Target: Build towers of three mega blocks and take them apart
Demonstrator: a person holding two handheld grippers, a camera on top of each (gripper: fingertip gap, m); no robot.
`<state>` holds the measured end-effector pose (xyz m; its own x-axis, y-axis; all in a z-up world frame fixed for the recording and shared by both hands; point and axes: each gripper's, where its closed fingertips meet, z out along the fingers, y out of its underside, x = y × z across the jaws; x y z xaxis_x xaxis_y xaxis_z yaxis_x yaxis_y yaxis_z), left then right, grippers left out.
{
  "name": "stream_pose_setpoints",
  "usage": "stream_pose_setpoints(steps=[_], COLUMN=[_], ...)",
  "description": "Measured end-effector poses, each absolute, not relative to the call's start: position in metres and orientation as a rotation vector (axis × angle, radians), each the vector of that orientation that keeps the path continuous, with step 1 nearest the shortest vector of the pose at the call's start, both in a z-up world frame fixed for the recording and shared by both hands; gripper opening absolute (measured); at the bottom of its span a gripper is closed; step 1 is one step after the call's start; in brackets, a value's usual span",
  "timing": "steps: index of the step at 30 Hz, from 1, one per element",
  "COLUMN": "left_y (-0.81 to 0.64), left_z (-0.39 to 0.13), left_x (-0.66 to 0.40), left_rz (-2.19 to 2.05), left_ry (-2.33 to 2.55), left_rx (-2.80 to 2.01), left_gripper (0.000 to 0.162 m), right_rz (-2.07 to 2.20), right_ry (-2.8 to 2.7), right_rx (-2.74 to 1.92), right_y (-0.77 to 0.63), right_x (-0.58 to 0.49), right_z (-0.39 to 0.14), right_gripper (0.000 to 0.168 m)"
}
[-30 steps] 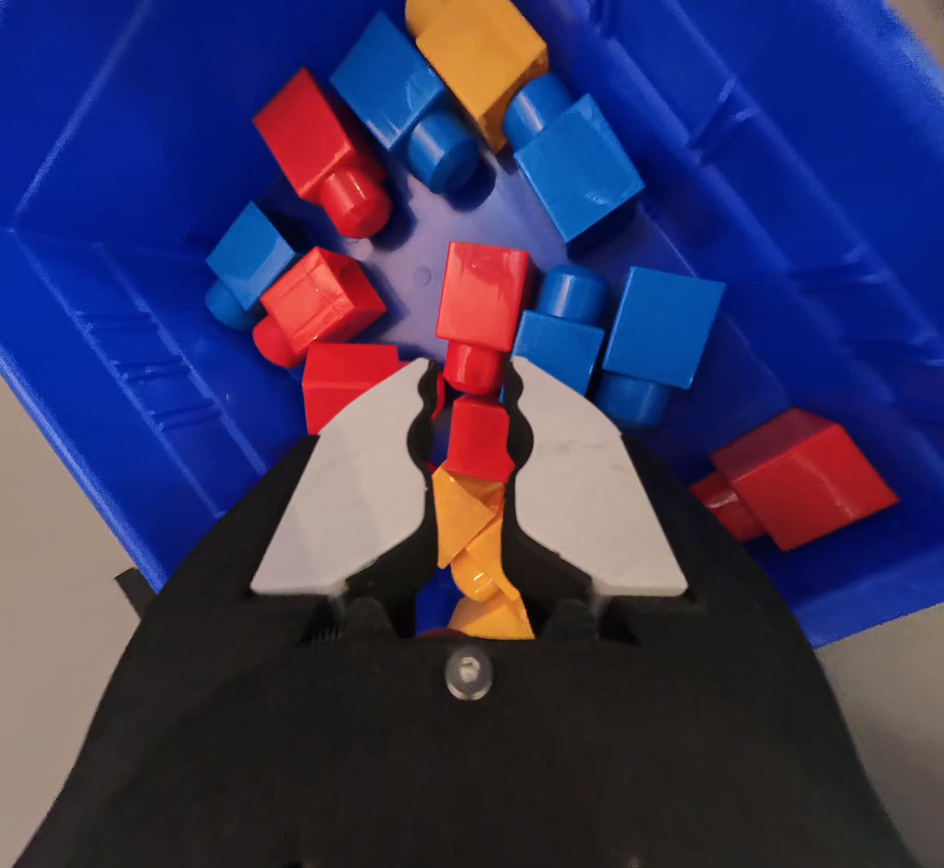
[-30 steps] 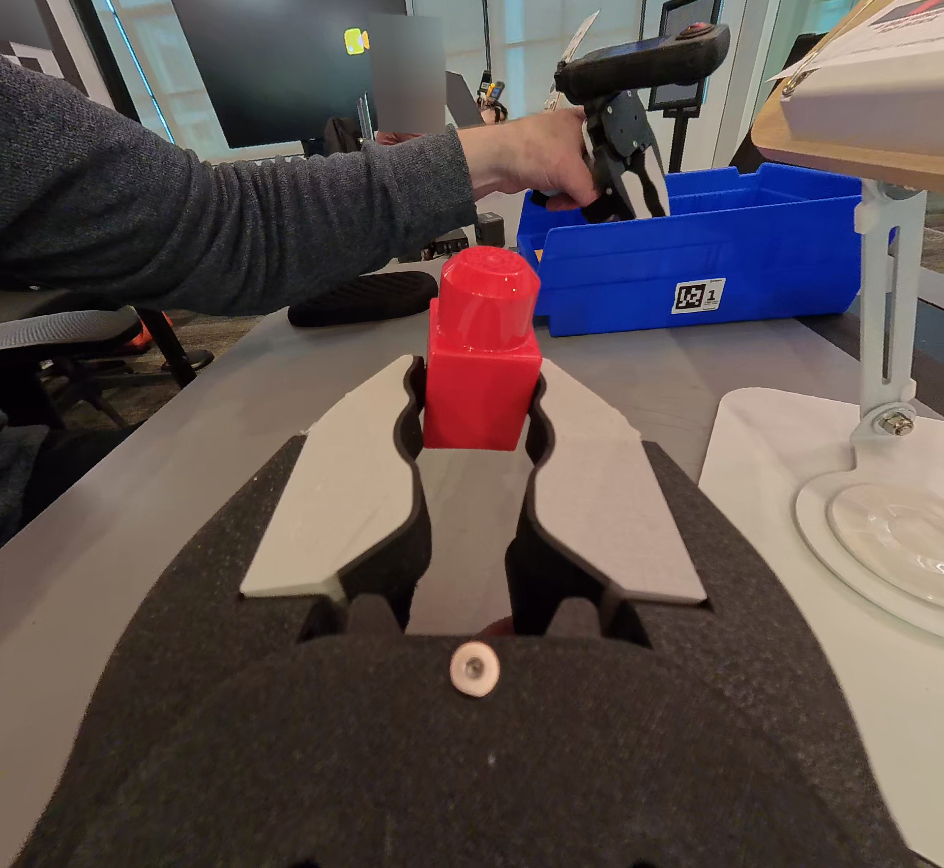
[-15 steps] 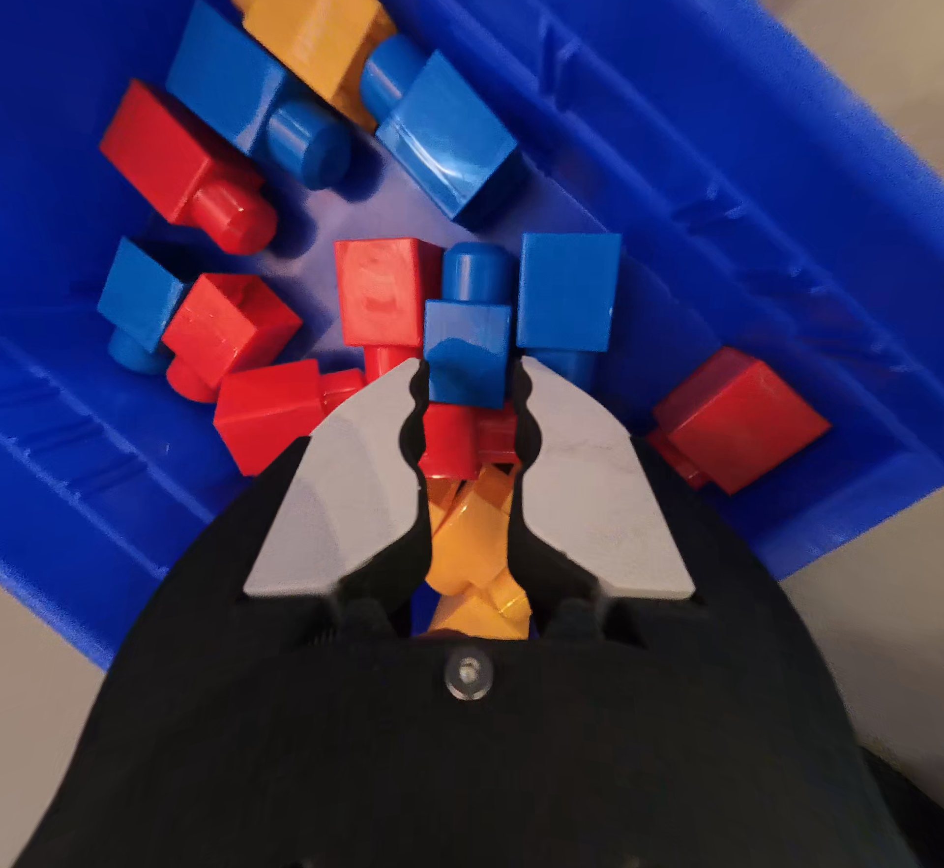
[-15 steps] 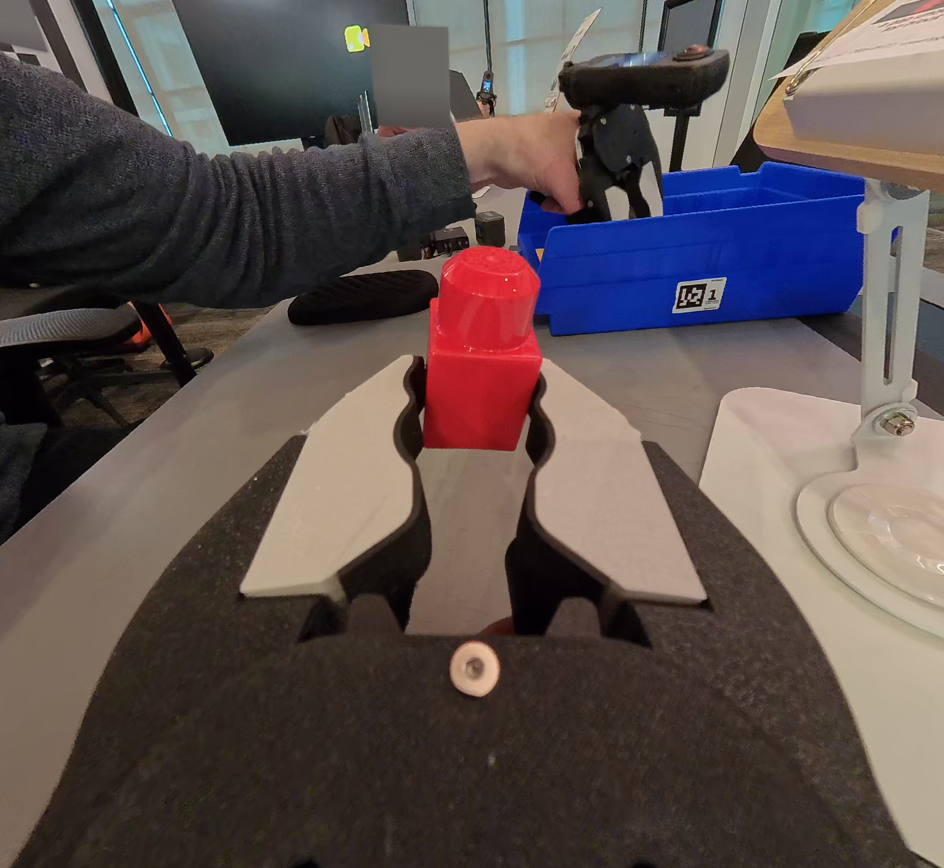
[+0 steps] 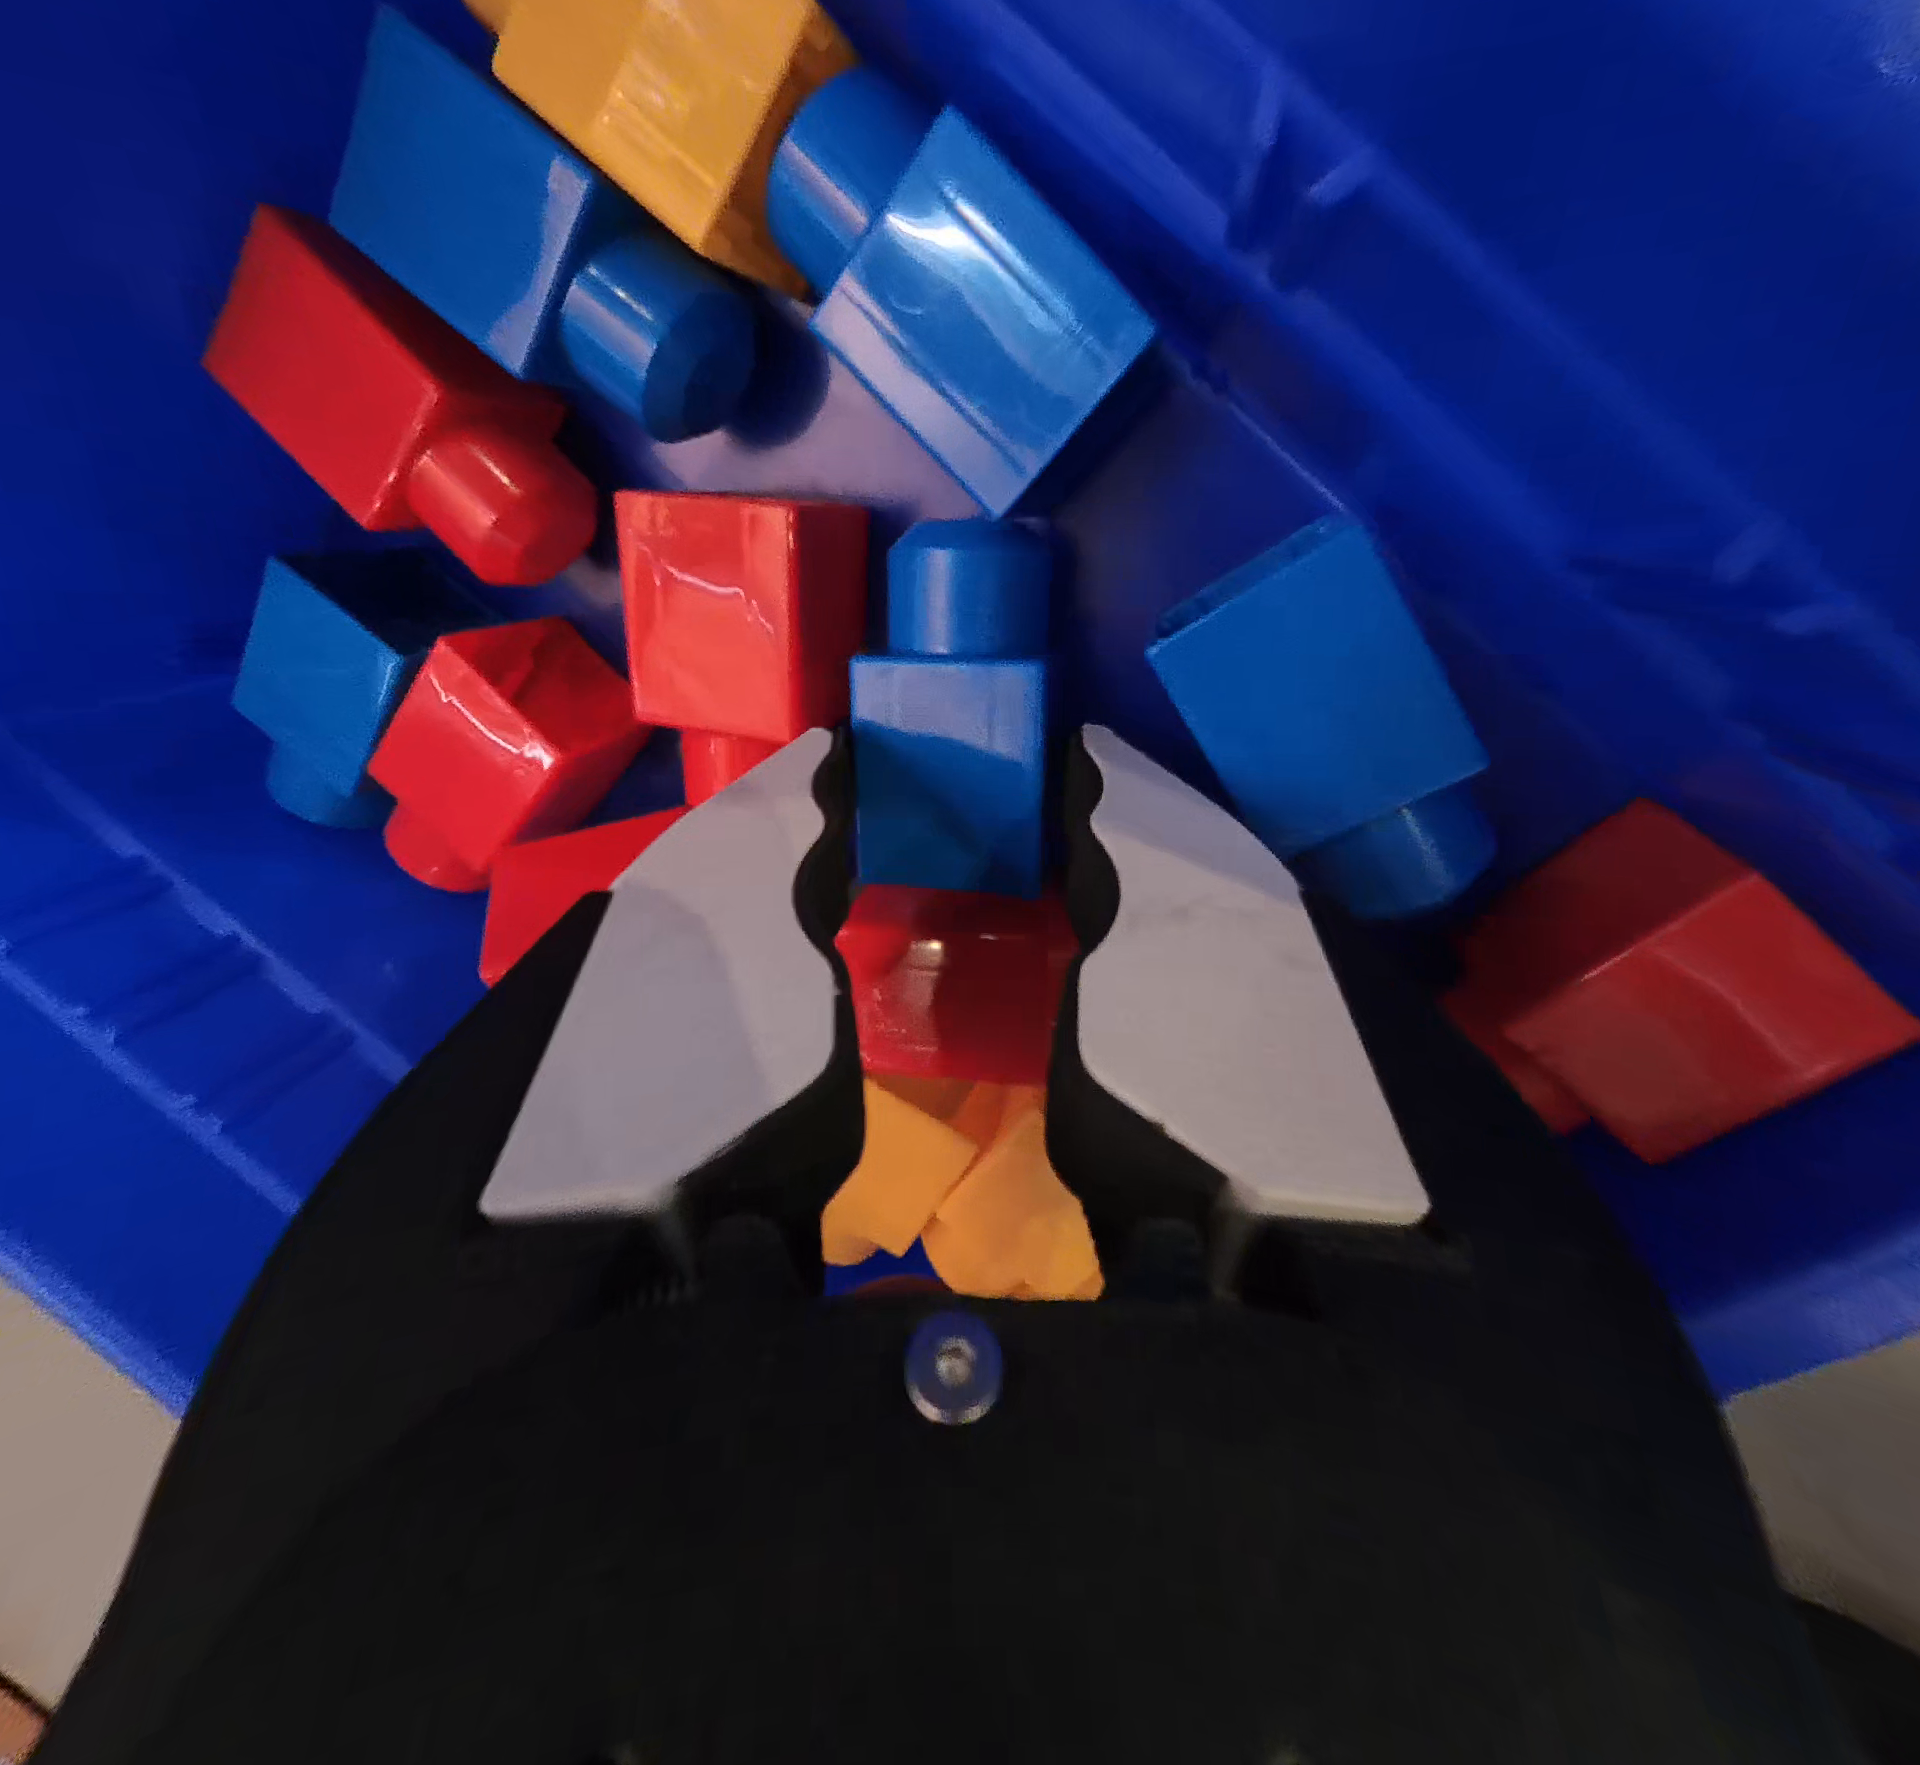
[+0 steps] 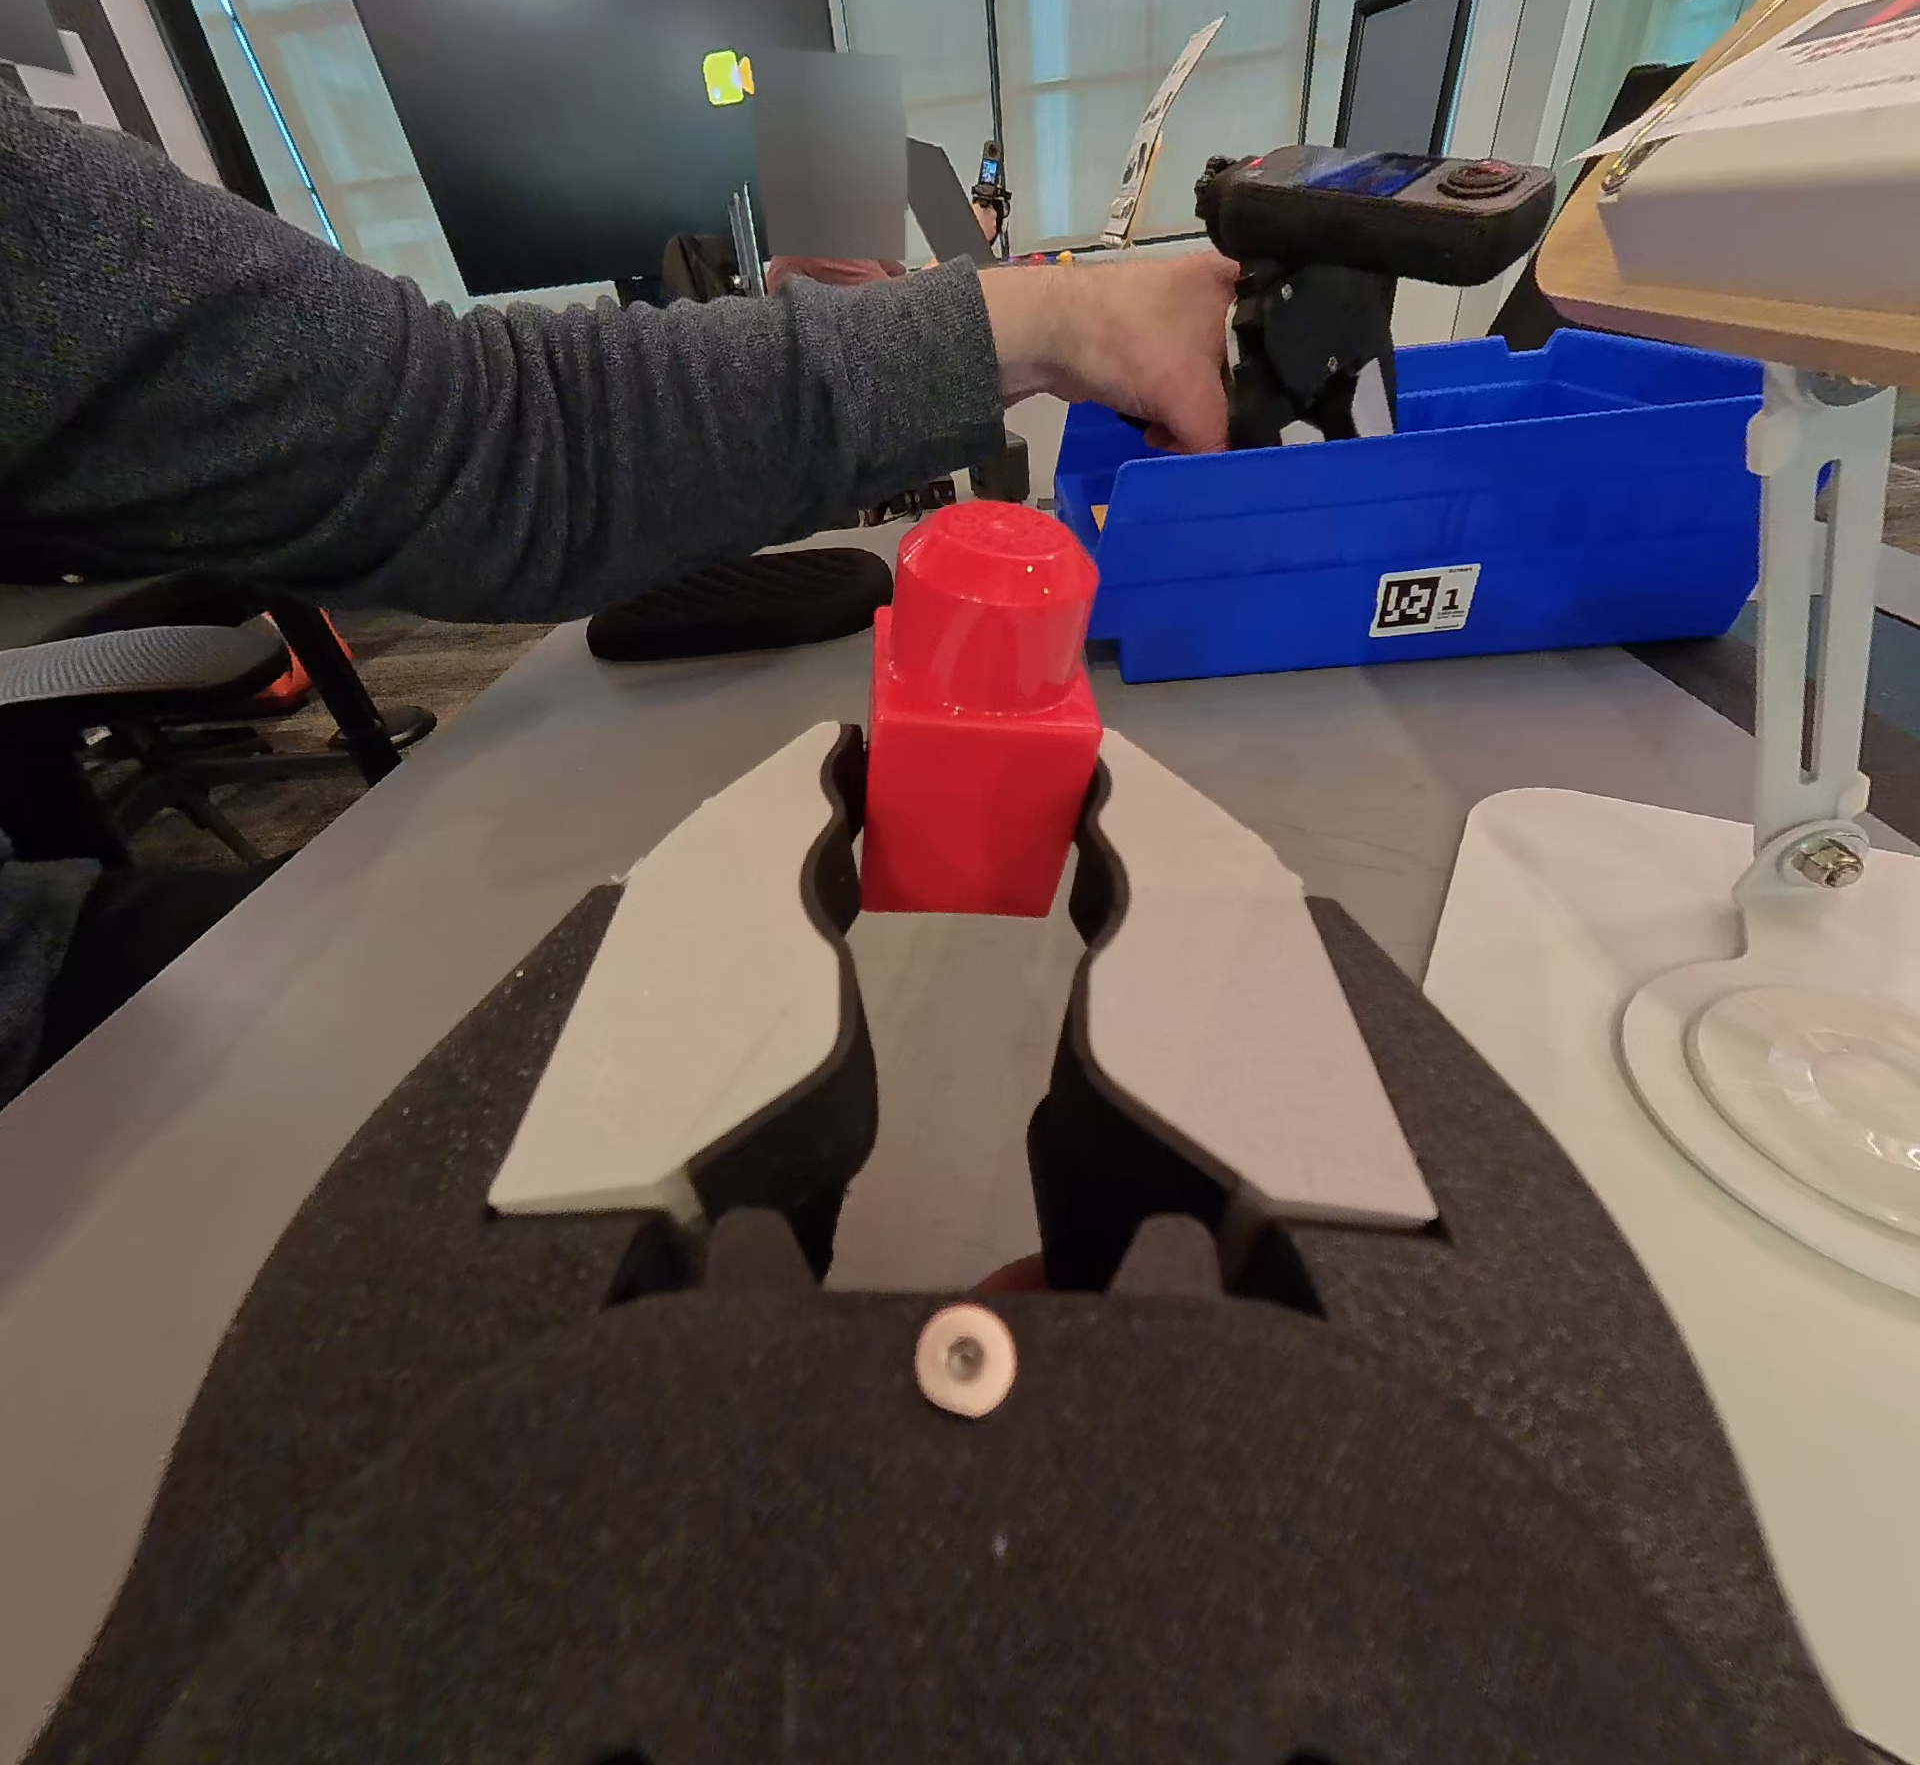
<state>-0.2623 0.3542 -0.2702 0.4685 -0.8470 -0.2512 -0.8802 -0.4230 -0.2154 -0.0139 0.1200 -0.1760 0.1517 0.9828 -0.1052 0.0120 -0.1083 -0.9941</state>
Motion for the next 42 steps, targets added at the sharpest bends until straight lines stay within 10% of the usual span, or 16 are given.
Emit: stream_pose_setpoints(steps=[13,28,42], left_y=[0.362,0.244,0.135], left_z=[-0.256,-0.094,-0.088], left_x=[-0.261,-0.150,0.011], left_rz=[0.162,-0.932,-1.334], left_ry=[1.340,0.771,0.925], left_rx=[-2.372,-1.596,-1.255], left_gripper=[0.036,0.036,0.036], right_rz=[1.152,1.142,1.176], right_ry=[-1.070,-1.076,-1.054], right_rx=[-1.371,-1.384,-1.392], right_y=[0.119,0.120,0.122], right_x=[-0.015,-0.016,-0.015], right_z=[-0.177,-0.179,-0.177], right_gripper=[0.037,0.037,0.037])
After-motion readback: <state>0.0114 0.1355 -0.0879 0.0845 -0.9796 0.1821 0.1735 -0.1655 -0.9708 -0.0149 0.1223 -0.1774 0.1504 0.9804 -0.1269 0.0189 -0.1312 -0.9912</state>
